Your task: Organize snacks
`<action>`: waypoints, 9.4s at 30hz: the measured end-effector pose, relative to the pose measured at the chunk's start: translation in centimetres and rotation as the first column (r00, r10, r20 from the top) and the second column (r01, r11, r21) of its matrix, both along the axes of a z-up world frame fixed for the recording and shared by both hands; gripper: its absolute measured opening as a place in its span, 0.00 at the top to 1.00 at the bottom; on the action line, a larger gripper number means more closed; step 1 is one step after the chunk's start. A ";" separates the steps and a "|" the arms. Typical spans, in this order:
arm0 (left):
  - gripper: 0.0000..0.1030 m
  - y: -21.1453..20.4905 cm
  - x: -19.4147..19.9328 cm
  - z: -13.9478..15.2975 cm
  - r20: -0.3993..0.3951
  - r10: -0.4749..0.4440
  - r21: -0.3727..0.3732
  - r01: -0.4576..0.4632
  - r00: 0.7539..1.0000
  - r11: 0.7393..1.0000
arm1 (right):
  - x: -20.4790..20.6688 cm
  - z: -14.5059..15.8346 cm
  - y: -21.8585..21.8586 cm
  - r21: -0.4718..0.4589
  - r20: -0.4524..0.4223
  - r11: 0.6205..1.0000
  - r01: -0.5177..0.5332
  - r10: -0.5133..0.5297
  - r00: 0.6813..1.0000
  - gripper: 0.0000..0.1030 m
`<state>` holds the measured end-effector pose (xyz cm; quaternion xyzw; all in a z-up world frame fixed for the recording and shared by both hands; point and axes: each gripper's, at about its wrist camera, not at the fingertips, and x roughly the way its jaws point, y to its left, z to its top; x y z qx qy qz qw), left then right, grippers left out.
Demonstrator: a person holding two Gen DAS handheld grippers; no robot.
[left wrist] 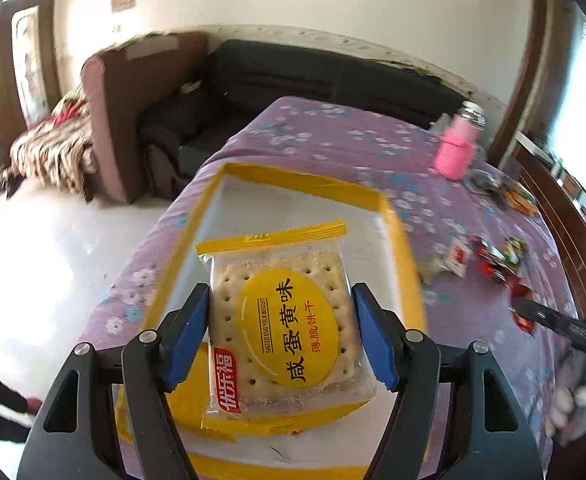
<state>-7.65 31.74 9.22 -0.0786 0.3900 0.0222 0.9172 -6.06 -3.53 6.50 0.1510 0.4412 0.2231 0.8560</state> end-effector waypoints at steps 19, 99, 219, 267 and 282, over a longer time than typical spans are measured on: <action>0.33 5.3 4.5 -5.0 -0.116 0.064 -0.157 -0.082 0.991 0.984 | 2.6 -2.5 24.7 -0.136 -0.156 0.925 -0.356 0.335 0.929 0.71; 0.25 -18.2 -6.2 -3.0 0.015 -0.244 -0.236 0.241 0.970 0.942 | 7.4 -5.0 -12.9 -0.025 -0.032 0.950 0.313 -0.313 0.949 0.44; 0.87 -2.5 -5.7 -7.2 -0.015 -0.011 -0.371 0.005 1.000 0.928 | 2.0 1.2 17.9 -0.093 0.012 0.950 -0.300 0.302 0.953 0.57; 0.32 -13.8 -6.0 -3.9 -0.045 -0.235 -0.293 0.212 0.971 0.933 | 11.6 -4.5 -8.5 -0.092 0.016 0.976 0.197 -0.197 0.980 0.35; 0.32 -16.6 -5.2 -5.1 -0.093 -0.296 -0.304 0.256 0.951 0.918 | 10.4 -5.4 -6.8 -0.222 0.040 0.958 0.182 -0.177 0.983 0.73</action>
